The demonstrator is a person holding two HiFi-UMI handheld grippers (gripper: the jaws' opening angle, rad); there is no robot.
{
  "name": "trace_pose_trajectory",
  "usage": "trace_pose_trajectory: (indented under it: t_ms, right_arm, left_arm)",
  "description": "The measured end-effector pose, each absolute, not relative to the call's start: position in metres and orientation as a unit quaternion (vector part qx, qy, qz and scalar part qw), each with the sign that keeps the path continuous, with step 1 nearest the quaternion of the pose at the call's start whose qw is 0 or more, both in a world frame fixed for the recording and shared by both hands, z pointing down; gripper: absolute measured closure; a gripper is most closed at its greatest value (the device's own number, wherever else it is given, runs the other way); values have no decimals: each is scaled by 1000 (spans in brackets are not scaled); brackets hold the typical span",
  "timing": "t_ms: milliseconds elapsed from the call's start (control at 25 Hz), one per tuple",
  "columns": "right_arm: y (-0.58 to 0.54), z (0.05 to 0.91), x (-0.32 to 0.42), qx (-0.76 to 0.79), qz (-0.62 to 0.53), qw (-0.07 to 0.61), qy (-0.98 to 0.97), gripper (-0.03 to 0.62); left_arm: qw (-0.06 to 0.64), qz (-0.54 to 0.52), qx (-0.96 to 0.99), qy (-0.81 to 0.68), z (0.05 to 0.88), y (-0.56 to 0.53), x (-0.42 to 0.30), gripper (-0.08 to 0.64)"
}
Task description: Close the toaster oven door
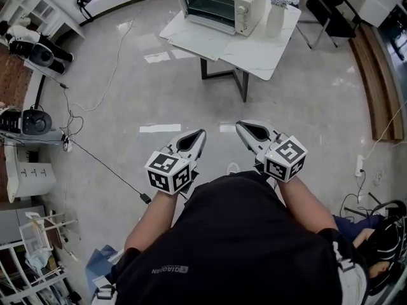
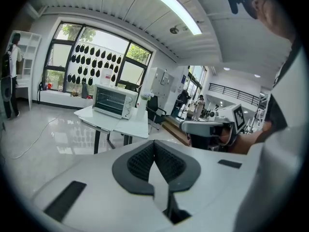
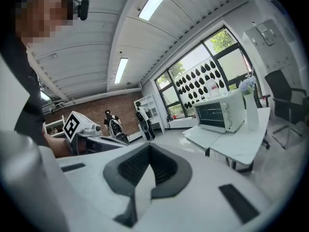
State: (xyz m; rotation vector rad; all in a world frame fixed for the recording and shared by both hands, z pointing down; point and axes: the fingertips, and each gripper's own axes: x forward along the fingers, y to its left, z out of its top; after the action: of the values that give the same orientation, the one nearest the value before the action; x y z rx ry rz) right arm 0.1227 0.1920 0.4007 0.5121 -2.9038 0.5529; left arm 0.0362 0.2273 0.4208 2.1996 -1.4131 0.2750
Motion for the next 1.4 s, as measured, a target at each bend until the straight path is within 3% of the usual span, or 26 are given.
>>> trace_pose_trajectory:
  t_ms: [200,840,1400]
  right_arm:
    - [151,414,114,157,189,83,-966,594]
    - [82,451,100,177,227,99,-953,594]
    - [-53,429,25,236,197,107,-946,594]
  left_arm:
    - [244,94,803,-535,424,172,23,557]
    - [308,88,803,-503,460,103,11,557]
    - [237,116,848,-461,438,-43,-64,557]
